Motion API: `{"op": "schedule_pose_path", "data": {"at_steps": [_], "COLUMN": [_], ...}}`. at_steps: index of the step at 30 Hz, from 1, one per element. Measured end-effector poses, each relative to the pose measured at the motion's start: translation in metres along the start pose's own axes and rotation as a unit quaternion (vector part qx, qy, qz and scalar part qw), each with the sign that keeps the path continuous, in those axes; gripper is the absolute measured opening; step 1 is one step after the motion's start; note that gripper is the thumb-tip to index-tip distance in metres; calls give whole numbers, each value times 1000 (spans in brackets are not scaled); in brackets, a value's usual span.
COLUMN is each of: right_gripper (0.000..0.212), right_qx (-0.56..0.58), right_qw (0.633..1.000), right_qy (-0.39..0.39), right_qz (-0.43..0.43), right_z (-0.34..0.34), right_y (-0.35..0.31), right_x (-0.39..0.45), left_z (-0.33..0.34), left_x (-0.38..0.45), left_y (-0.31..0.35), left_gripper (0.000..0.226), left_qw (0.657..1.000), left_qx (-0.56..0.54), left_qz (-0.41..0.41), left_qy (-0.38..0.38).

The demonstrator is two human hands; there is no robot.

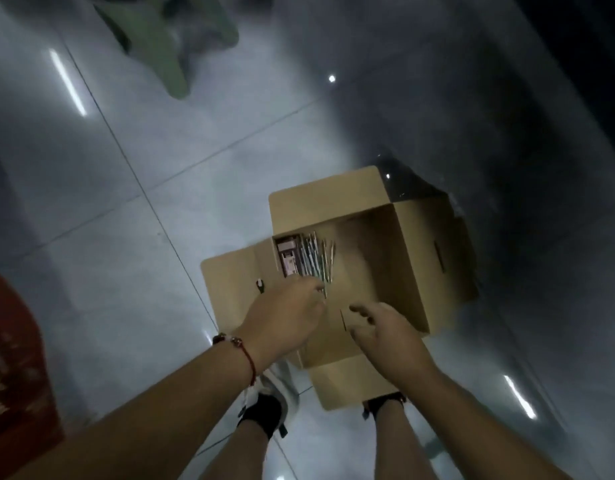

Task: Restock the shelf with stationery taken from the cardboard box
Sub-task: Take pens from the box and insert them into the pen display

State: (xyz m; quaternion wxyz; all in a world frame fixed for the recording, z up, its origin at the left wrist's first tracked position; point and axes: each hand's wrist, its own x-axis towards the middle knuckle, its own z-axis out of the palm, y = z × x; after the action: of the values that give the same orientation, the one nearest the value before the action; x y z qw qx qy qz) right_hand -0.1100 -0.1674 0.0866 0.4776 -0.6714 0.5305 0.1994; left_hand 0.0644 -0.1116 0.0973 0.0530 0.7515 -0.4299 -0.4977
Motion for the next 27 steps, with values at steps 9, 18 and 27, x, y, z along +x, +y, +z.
{"op": "schedule_pose_path", "data": {"at_steps": [9, 18, 27], "right_gripper": [33, 36, 23], "right_qx": [67, 3, -19], "right_qw": [993, 996, 995], "right_qy": [7, 66, 95], "right_qz": [96, 56, 16], "right_z": [90, 164, 147], "right_y": [134, 148, 157], "right_x": [287, 381, 379], "left_z": [218, 279, 288], "left_x": [225, 298, 307], "left_y": [-99, -144, -128], "left_gripper": [35, 42, 19], "left_qw": [957, 936, 935], "left_qx": [-148, -105, -213], "left_qz": [-225, -293, -270], "left_qy": [110, 164, 89]}}
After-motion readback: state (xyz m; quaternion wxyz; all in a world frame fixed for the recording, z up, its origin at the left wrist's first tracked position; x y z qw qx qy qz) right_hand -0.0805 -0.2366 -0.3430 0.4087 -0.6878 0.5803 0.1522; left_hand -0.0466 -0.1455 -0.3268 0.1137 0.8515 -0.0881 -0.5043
